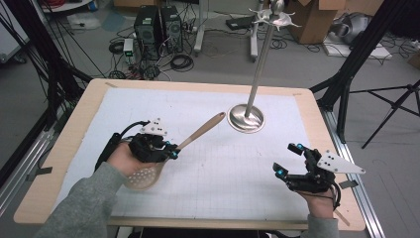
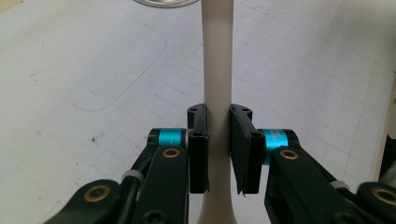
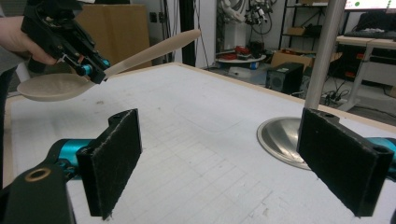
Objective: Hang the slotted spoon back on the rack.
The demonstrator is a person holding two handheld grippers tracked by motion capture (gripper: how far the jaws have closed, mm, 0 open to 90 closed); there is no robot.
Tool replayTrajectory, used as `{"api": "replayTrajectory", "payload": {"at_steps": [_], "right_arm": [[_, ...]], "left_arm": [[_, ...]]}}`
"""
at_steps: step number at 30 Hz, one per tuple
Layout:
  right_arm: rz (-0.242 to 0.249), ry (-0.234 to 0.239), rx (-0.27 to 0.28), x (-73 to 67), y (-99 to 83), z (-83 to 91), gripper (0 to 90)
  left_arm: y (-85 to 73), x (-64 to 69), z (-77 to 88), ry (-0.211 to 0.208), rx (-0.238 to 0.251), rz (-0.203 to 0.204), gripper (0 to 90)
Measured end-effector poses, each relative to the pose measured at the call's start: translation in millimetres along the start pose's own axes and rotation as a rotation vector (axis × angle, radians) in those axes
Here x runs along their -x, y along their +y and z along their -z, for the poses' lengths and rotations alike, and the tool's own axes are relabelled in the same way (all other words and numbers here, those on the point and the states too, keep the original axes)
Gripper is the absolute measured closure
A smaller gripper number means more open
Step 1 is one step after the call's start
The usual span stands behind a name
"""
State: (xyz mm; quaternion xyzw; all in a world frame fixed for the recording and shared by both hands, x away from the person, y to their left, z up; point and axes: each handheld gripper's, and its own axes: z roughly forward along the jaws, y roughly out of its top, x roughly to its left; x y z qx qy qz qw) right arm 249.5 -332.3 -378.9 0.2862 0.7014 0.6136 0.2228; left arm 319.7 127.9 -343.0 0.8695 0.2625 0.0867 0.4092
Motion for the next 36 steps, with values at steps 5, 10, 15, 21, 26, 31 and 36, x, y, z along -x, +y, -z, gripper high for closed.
{"api": "replayTrajectory", "payload": {"at_steps": [5,10,15,21,26,31,36], "right_arm": [[0.000,-0.003,0.008,1.3,0.4,1.1,13.0],[0.004,0.002,0.005,1.0,0.4,0.2,13.0],[-0.001,0.001,0.010,1.3,0.5,0.8,13.0],[-0.003,0.005,0.010,1.7,0.5,1.0,13.0],[-0.006,0.006,0.011,1.8,0.5,1.4,13.0],[-0.006,0.009,0.014,0.8,1.4,2.6,13.0],[-0.005,0.007,0.024,1.0,2.2,3.7,13.0]], "left_arm": [[9.5,-3.1,2.5,-0.009,0.012,0.002,77.8],[24.0,-6.4,5.6,-0.013,0.039,0.012,77.8],[31.8,-10.6,6.9,-0.020,0.060,0.027,77.7],[43.1,-15.4,8.2,-0.016,0.084,0.034,77.7],[52.6,-16.7,8.5,-0.008,0.125,0.002,77.7],[60.5,-22.6,9.4,-0.015,0.129,0.002,77.7],[66.1,-23.2,11.4,-0.022,0.137,0.000,77.7]]}}
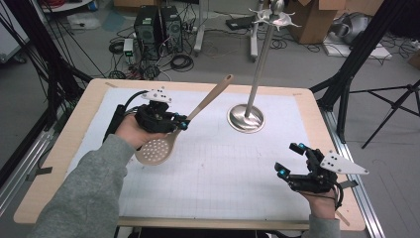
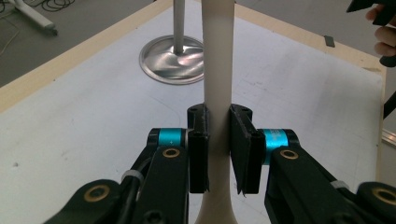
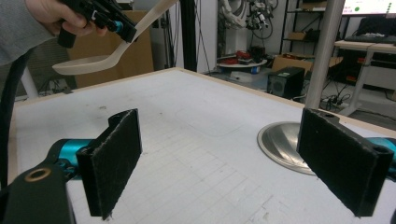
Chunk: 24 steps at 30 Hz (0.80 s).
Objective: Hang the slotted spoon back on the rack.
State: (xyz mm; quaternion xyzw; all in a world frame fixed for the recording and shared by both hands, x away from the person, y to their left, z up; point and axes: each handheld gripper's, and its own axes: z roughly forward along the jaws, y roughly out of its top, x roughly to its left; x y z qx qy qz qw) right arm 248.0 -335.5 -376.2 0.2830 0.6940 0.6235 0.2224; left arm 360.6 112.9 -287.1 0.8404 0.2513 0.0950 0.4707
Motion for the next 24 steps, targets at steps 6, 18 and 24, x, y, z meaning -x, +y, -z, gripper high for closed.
{"api": "replayTrajectory", "payload": {"at_steps": [6,18,24], "right_arm": [[-0.004,0.000,-0.003,-0.3,0.2,1.5,13.0],[-0.007,0.000,0.013,0.9,1.2,3.8,13.0],[-0.010,0.004,0.015,2.5,1.3,2.3,12.9]], "left_arm": [[10.4,0.7,0.7,0.004,0.006,-0.021,77.8],[25.4,-3.8,4.2,0.018,0.001,-0.037,77.8],[37.8,-8.3,7.2,0.015,0.014,-0.030,77.8]]}}
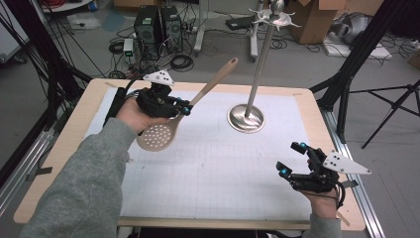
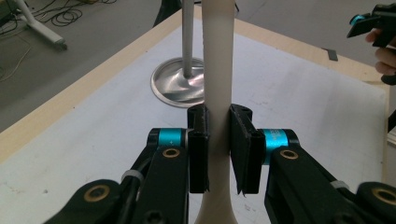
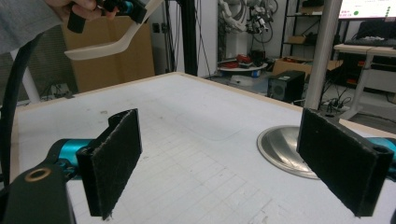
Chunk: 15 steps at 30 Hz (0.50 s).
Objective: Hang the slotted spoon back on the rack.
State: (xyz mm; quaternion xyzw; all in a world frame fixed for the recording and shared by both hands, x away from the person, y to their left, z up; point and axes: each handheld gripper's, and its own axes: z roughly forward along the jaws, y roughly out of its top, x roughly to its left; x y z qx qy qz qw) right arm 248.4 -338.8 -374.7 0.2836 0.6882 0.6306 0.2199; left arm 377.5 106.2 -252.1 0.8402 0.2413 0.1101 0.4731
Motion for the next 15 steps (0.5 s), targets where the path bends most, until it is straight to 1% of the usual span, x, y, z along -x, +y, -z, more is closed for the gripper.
{"api": "replayTrajectory", "payload": {"at_steps": [4,10,11,14,15], "right_arm": [[-0.005,-0.001,0.004,2.0,0.0,0.2,13.0],[-0.003,-0.001,0.005,3.2,-0.2,0.4,12.9],[-0.004,-0.001,0.006,3.4,-0.2,0.4,12.9],[-0.012,-0.002,0.001,3.5,-0.3,1.0,12.9],[-0.012,-0.001,0.000,3.8,-0.5,1.3,13.0]], "left_arm": [[8.6,-4.7,2.5,-0.010,0.005,-0.006,77.7],[14.7,-10.6,2.0,-0.024,0.027,-0.012,77.7],[15.6,-12.0,1.9,-0.025,0.024,-0.018,77.7],[17.9,-14.1,0.2,-0.035,0.032,-0.013,77.7],[18.9,-14.8,0.1,-0.034,0.031,-0.018,77.7]]}}
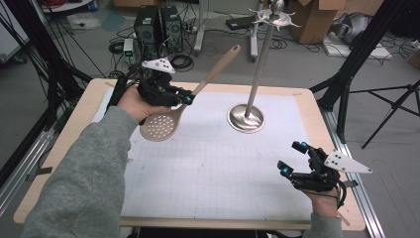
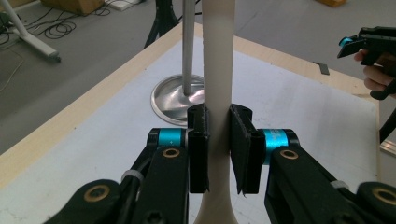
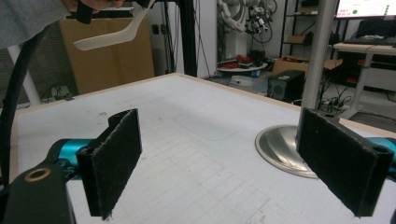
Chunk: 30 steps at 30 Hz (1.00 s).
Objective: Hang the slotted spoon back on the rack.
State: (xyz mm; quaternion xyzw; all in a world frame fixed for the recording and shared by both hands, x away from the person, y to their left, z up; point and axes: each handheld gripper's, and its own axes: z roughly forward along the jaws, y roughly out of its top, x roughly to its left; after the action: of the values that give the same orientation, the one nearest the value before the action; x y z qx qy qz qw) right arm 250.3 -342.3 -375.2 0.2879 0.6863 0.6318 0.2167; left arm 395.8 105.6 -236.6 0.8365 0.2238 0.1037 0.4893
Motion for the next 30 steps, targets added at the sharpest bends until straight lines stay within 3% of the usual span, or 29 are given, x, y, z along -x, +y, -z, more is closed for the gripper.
{"api": "replayTrajectory", "payload": {"at_steps": [8,13,30], "right_arm": [[0.001,0.000,0.000,1.2,-0.9,0.0,12.9],[-0.003,-0.001,0.003,1.7,-0.9,0.6,12.9],[-0.008,-0.006,0.004,3.0,-2.0,2.6,12.9]], "left_arm": [[10.0,-4.6,-0.4,0.001,0.032,0.010,77.7],[20.0,-7.0,-0.1,-0.022,0.063,0.033,77.8],[43.9,-12.5,-4.9,-0.042,0.068,0.036,77.7]]}}
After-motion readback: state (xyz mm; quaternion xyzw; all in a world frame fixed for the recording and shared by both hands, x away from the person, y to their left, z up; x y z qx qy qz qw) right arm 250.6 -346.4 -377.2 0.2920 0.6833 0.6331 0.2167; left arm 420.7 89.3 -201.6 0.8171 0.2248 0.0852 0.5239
